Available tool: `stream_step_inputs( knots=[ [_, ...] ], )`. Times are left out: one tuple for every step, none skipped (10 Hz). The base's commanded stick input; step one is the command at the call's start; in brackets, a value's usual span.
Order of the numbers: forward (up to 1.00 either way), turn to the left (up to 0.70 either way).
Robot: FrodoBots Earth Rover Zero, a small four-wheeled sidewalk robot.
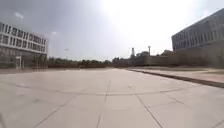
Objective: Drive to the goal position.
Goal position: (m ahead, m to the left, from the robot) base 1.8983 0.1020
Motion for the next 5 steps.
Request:
stream_step_inputs(
  knots=[
    [0.7, 0.02],
    [0.7, 0.02],
    [0.7, -0.03],
    [0.7, -0.12],
    [0.7, -0.22]
  ],
)
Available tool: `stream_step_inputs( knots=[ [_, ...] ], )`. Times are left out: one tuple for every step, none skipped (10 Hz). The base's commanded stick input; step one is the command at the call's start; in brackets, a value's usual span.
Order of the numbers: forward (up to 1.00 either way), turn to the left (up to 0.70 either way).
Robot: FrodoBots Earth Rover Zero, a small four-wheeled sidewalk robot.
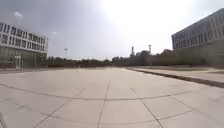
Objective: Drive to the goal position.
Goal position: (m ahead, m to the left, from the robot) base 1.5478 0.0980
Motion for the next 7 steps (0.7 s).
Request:
stream_step_inputs(
  knots=[
    [0.7, -0.31],
    [0.7, -0.09],
    [0.7, 0.02],
    [0.7, 0.02],
    [0.7, 0.02],
    [0.7, 0.02],
    [0.7, 0.02]
  ],
)
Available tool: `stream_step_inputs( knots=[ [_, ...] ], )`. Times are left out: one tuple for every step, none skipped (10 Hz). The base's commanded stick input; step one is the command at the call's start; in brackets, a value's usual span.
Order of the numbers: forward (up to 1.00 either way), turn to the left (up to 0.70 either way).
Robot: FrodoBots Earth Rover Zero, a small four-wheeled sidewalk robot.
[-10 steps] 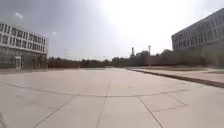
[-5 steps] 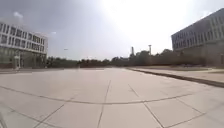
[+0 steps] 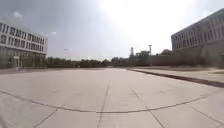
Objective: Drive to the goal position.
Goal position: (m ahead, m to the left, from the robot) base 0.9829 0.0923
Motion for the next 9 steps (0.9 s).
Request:
stream_step_inputs(
  knots=[
    [0.7, 0.02],
    [0.7, 0.02],
    [0.7, 0.02],
    [0.7, 0.02],
    [0.7, 0.02],
    [0.7, 0.02],
    [0.7, 0.02],
    [0.7, 0.02],
    [0.7, 0.02]
  ],
)
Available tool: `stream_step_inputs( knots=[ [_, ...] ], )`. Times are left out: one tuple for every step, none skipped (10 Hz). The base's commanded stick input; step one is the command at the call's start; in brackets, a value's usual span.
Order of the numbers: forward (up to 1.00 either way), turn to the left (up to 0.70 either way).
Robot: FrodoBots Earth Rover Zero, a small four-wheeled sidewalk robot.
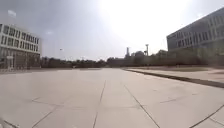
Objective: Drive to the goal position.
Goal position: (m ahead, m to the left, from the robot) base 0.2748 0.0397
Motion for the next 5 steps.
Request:
stream_step_inputs(
  knots=[
    [0.7, 0.02],
    [0.7, 0.02],
    [0.7, 0.02],
    [0.7, 0.02],
    [0.7, 0.02]
  ],
)
